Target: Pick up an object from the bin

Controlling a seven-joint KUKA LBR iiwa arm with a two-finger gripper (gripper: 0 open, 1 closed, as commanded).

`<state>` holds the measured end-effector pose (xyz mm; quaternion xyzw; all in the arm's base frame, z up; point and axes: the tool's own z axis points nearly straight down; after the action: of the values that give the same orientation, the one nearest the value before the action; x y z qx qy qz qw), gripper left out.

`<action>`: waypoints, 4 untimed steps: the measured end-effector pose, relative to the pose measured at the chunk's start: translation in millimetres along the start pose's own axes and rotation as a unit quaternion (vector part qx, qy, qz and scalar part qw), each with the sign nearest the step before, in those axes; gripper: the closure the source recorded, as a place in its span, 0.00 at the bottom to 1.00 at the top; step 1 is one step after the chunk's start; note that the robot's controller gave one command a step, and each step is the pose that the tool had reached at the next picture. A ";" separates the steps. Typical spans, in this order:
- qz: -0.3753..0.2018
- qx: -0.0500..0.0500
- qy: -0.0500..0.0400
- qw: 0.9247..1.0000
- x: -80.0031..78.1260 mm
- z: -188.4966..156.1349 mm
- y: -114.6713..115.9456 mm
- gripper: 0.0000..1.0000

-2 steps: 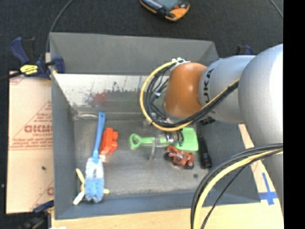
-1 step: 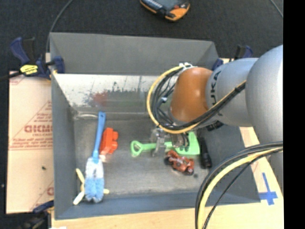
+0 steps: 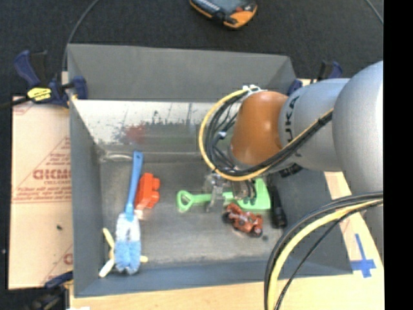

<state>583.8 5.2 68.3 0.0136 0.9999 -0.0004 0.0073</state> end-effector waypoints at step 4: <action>0.000 0.000 -0.002 1.000 -1.9 -63.4 -0.8 1.00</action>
Offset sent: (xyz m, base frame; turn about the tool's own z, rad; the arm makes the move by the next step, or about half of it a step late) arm 0.0002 -0.0004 0.0140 0.0000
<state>584.8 4.4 131.7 0.0134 0.9999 -0.0005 0.0096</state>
